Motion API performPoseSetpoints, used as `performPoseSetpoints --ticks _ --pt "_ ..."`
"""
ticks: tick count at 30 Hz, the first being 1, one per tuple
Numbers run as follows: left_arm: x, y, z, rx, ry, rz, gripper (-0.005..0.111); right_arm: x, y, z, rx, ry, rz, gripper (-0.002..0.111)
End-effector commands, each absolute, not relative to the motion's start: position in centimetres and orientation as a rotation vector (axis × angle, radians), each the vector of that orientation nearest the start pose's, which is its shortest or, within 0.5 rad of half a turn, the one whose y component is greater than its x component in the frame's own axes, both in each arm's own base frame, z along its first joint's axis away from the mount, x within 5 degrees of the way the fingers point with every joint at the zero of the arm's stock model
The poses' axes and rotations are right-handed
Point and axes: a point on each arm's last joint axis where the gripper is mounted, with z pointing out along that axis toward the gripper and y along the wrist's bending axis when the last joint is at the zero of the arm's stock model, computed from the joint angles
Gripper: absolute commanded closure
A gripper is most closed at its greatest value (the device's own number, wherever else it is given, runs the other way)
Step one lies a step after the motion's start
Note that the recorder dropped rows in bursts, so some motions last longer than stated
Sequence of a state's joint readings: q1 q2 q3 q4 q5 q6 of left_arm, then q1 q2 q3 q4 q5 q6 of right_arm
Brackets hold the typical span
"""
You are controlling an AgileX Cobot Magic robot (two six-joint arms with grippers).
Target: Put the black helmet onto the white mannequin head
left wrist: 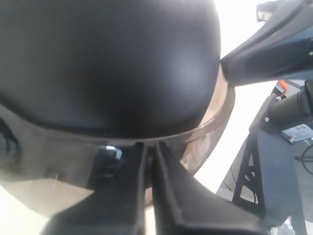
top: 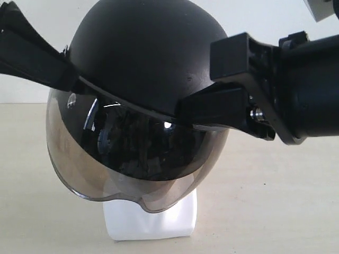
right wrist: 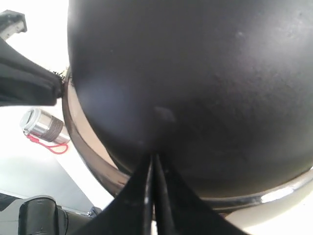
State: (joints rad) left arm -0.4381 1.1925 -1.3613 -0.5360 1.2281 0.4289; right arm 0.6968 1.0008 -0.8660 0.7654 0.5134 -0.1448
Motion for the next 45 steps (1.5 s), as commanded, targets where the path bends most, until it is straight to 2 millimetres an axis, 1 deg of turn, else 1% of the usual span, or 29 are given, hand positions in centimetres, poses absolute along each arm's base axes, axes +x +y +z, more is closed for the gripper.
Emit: performPoseSetpoints --ticks 1,10,15,18,21,29,32,34,36,37,45 --pt "18.2 -13.5 42.7 0.994 2.198 -0.717 0.102 14.0 15.9 34.5 -0.435 2.190 1.087 0.108" --pt "19.1 -13.9 42.0 1.011 2.207 -0.709 0.102 13.9 15.9 34.4 -0.457 2.195 1.081 0.108" --pt "19.1 -13.9 42.0 1.029 2.203 -0.705 0.102 13.9 15.9 34.4 -0.460 2.194 1.079 0.108" --pt "19.0 -13.6 41.6 1.053 2.250 -0.661 0.102 13.9 15.9 34.4 -0.464 2.194 1.079 0.108" --pt "19.3 -13.1 41.3 1.016 2.297 -0.584 0.102 13.8 15.9 34.4 -0.469 2.200 1.080 0.108" --pt "19.3 -13.0 41.3 1.009 2.303 -0.571 0.102 13.6 15.9 34.2 -0.485 2.219 1.086 0.108" --pt "19.2 -13.1 41.3 1.007 2.300 -0.594 0.102 13.6 15.9 34.2 -0.489 2.223 1.087 0.108" --pt "19.0 -13.5 41.6 1.013 2.279 -0.667 0.102 13.6 15.9 34.2 -0.489 2.223 1.087 0.108" --pt "18.9 -14.0 42.0 1.017 2.216 -0.746 0.102 13.6 15.9 34.2 -0.489 2.223 1.087 0.108" --pt "19.0 -14.2 42.1 1.020 2.199 -0.758 0.102 13.6 15.9 34.2 -0.492 2.227 1.087 0.108" --pt "20.3 -14.6 40.7 1.026 2.272 -0.737 0.102 13.4 16.0 34.1 -0.501 2.240 1.091 0.108"
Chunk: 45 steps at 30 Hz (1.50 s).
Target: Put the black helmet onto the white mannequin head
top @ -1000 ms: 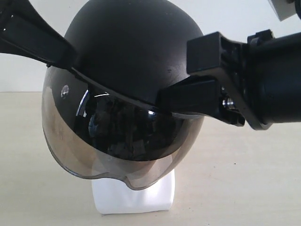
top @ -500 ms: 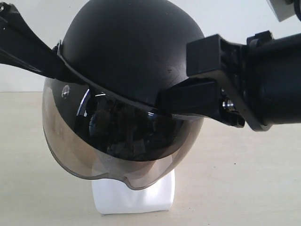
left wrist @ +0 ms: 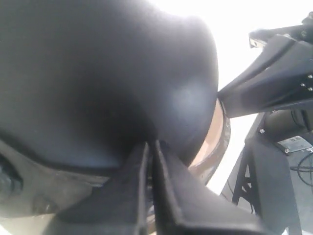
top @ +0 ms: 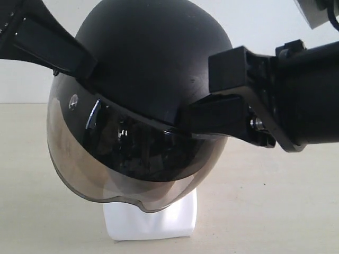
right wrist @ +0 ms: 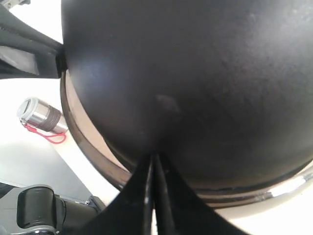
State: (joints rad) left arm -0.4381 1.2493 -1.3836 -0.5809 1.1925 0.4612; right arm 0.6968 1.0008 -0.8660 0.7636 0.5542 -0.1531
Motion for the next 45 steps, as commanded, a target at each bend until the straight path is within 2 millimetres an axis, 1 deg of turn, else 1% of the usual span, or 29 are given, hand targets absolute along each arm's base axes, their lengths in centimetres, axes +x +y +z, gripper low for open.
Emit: performPoseSetpoints --ticks 1,4,9,20,24,30,32,34,37,40,43,45 --pt "20.4 -14.7 40.5 1.030 2.283 -0.737 0.102 13.4 16.0 34.1 -0.503 2.242 1.091 0.108" --pt "20.4 -14.7 40.3 1.048 2.306 -0.733 0.102 13.4 16.0 34.1 -0.503 2.242 1.091 0.108" --pt "20.7 -14.3 40.0 1.059 2.320 -0.659 0.102 13.4 16.0 34.1 -0.500 2.239 1.091 0.108" --pt "20.4 -14.2 40.3 1.054 2.312 -0.660 0.102 13.6 15.9 34.3 -0.495 2.217 1.083 0.108" --pt "19.4 -13.7 41.2 1.057 2.270 -0.654 0.102 13.2 15.2 35.4 -0.484 2.133 1.064 0.108" --pt "18.4 -13.0 42.1 1.031 2.245 -0.630 0.102 12.7 14.2 37.6 -0.444 2.071 1.038 0.108" --pt "18.1 -12.9 42.4 1.018 2.235 -0.631 0.102 12.6 13.7 38.3 -0.394 2.058 1.016 0.108" --pt "17.7 -12.6 42.9 0.998 2.216 -0.626 0.102 12.7 13.0 38.8 -0.342 2.059 0.960 0.108" --pt "17.1 -12.0 44.0 0.971 2.184 -0.585 0.102 13.0 11.7 39.2 -0.277 2.086 0.797 0.108" --pt "17.1 -11.0 45.0 0.883 2.176 -0.461 0.102 13.4 10.5 39.7 -0.201 2.127 0.646 0.108" --pt "17.6 -10.0 45.7 0.792 2.175 -0.331 0.102 14.0 10.0 39.4 -0.177 2.149 0.533 0.108" --pt "18.1 -10.1 45.9 0.786 2.172 -0.308 0.102 14.7 10.1 38.7 -0.169 2.193 0.459 0.108"
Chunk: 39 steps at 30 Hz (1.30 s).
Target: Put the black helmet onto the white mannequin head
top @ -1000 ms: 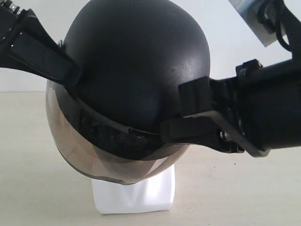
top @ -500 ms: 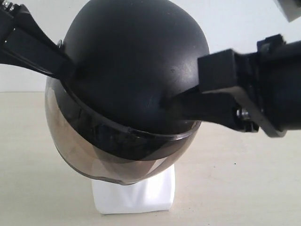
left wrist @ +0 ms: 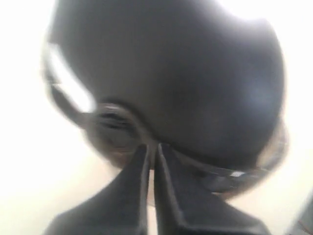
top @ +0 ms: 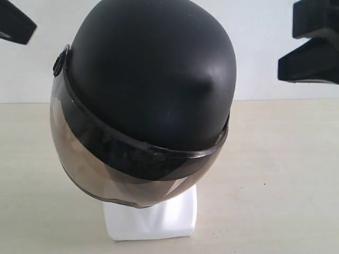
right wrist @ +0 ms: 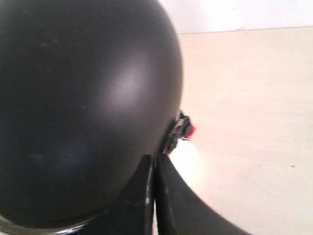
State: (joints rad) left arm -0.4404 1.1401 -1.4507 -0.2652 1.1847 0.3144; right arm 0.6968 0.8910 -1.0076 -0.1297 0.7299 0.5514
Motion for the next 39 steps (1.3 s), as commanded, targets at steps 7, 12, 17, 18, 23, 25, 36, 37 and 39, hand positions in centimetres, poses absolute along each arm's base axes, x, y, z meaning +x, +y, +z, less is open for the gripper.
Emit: performPoseSetpoints --ticks 7,12,17,18,23,25,36,37,39 --pt "18.9 -10.5 45.2 0.788 2.225 -0.312 0.102 17.8 10.3 36.6 -0.160 2.304 0.311 0.108" --pt "18.9 -10.5 45.2 0.789 2.227 -0.312 0.102 20.6 8.8 36.4 -0.159 2.388 0.352 0.108" --pt "19.3 -10.6 45.4 0.775 2.201 -0.313 0.102 25.9 5.6 33.3 -0.114 2.491 0.951 0.108" --pt "19.3 -10.7 45.3 0.773 2.199 -0.320 0.102 26.5 5.8 32.9 -0.123 2.482 1.002 0.108" --pt "20.9 -11.6 44.2 0.780 2.244 -0.340 0.102 29.0 8.8 30.0 -0.149 2.505 1.040 0.108" --pt "21.1 -11.6 44.0 0.781 2.249 -0.340 0.102 29.8 8.8 28.7 -0.120 2.542 1.045 0.108" --pt "21.1 -11.7 44.0 0.793 2.254 -0.336 0.102 30.9 11.6 26.9 -0.165 2.477 1.338 0.108" --pt "21.1 -11.7 44.0 0.793 2.254 -0.336 0.102 30.9 11.7 27.0 -0.167 2.465 1.354 0.108" --pt "21.1 -11.7 44.0 0.793 2.254 -0.336 0.102 30.9 11.9 27.3 -0.168 2.435 1.398 0.108"
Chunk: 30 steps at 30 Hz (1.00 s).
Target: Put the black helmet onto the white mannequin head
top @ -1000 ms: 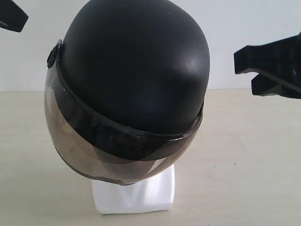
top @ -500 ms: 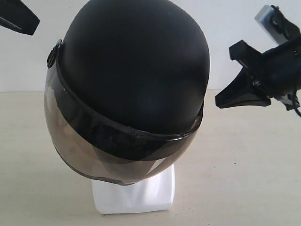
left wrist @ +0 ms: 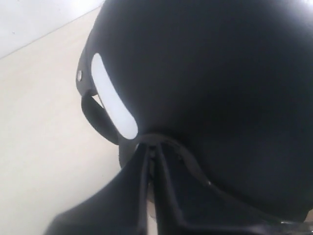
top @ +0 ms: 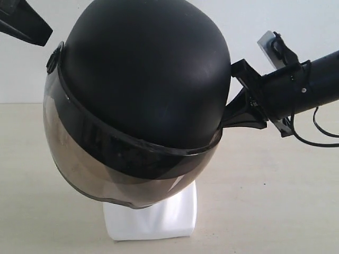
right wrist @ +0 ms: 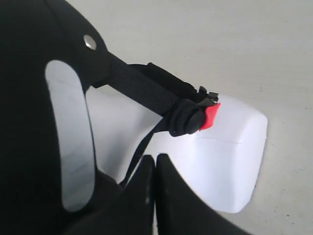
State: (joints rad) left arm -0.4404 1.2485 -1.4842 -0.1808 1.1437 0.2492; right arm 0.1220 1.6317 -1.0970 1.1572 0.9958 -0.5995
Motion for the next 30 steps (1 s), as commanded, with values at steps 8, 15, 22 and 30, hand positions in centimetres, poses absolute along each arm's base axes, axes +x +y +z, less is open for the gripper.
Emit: performPoseSetpoints --ticks 8,15,22,30 --pt "21.0 -11.6 43.8 0.806 2.268 -0.333 0.102 30.5 12.3 28.4 -0.176 2.357 1.554 0.108" --pt "21.0 -11.6 43.8 0.804 2.270 -0.334 0.102 29.9 12.3 29.7 -0.199 2.319 1.553 0.108" --pt "20.8 -11.5 43.6 0.822 2.304 -0.324 0.102 28.8 12.1 31.6 -0.226 2.269 1.534 0.108" --pt "21.0 -11.6 43.0 0.837 2.343 -0.322 0.102 27.9 12.1 33.1 -0.244 2.211 1.574 0.108"
